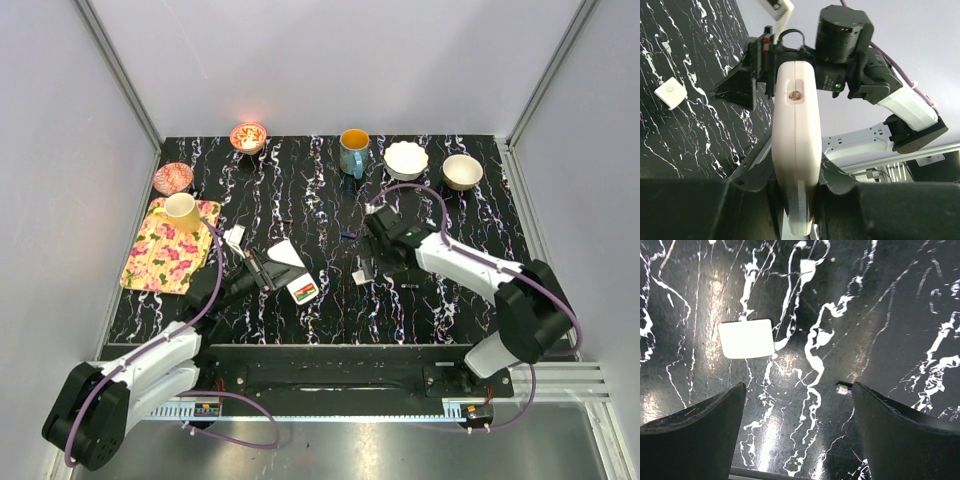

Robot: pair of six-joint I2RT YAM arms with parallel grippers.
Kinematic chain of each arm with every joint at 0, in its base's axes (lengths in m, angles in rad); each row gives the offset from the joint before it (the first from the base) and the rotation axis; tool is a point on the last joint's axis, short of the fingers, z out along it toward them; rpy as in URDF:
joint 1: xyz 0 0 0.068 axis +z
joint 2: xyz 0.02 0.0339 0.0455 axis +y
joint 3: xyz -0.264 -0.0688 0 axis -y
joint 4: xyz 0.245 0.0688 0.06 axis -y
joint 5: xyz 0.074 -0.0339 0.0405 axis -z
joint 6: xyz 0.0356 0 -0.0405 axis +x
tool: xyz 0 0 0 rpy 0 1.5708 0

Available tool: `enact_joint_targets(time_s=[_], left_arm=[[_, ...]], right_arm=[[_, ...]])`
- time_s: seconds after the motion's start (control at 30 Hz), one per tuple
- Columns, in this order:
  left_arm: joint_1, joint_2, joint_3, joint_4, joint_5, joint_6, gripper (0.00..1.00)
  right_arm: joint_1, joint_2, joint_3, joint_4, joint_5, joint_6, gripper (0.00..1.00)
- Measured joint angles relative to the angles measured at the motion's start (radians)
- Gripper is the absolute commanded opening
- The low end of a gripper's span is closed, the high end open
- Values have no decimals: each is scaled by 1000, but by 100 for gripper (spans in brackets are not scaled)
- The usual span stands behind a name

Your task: Load the batteries into the remote control

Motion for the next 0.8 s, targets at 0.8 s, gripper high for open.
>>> enact_joint_targets(time_s=[0.8], left_arm=[[7,-29,-21,22,17,19,0]], right_arm=[[64,262,95,77,-101,-93,86]])
